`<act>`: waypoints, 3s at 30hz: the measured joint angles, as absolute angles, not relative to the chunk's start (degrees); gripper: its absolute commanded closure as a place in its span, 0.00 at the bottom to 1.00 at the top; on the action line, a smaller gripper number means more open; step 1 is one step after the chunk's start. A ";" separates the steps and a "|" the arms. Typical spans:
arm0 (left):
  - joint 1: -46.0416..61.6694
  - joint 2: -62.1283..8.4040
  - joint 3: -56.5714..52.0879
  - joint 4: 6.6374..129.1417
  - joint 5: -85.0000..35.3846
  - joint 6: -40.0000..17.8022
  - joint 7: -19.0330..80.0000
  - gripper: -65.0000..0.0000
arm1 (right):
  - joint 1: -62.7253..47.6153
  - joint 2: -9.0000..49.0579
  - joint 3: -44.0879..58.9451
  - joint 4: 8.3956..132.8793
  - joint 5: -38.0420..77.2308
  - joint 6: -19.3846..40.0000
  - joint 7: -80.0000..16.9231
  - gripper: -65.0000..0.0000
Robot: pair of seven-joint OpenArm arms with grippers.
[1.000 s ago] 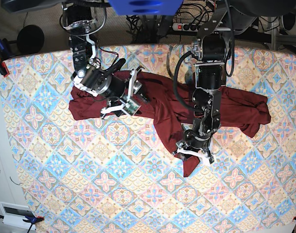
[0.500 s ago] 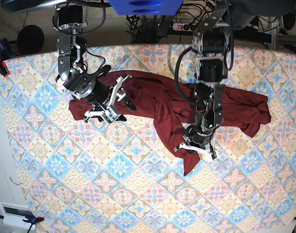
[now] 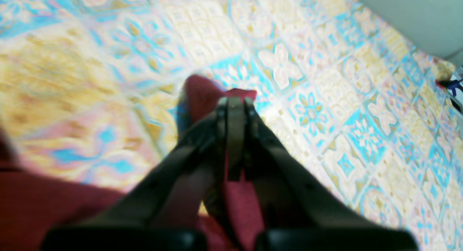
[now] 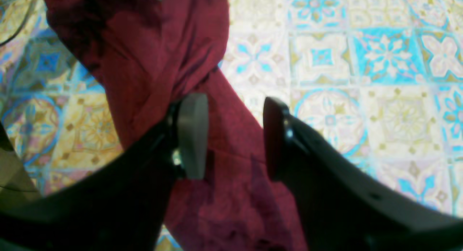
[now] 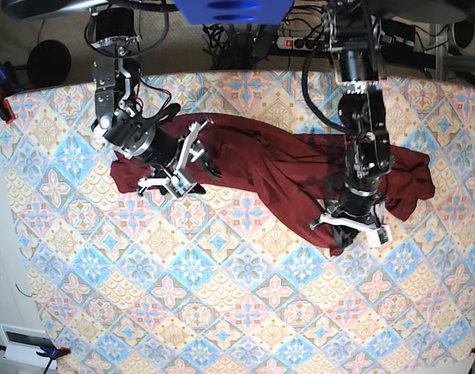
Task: Layout the t-shirt on the table in an organized manner, then fold the t-shirt properly
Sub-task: 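Drag the grasped shirt section with the left gripper back toward its end, then straighten the shirt strip with the left gripper, pulling its end outward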
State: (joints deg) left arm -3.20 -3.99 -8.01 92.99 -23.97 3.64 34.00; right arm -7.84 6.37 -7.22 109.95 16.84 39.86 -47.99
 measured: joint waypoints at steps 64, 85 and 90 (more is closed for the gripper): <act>3.64 -47.22 -23.44 72.60 -53.69 -14.44 62.92 0.33 | -9.06 6.35 -7.44 110.39 16.82 39.86 -48.01 0.63; -2.26 -35.75 -16.38 66.65 -31.42 -14.94 55.66 0.33 | -9.08 6.33 -7.49 111.18 16.82 39.90 -48.03 0.63; -3.79 -34.39 -16.73 60.99 -31.24 -15.20 51.29 0.33 | -9.10 6.35 -7.49 111.20 16.82 39.94 -48.05 0.63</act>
State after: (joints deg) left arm -3.79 -34.39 -16.73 60.99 -31.24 -15.20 51.29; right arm -9.10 6.35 -7.49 111.20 16.82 39.94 -48.05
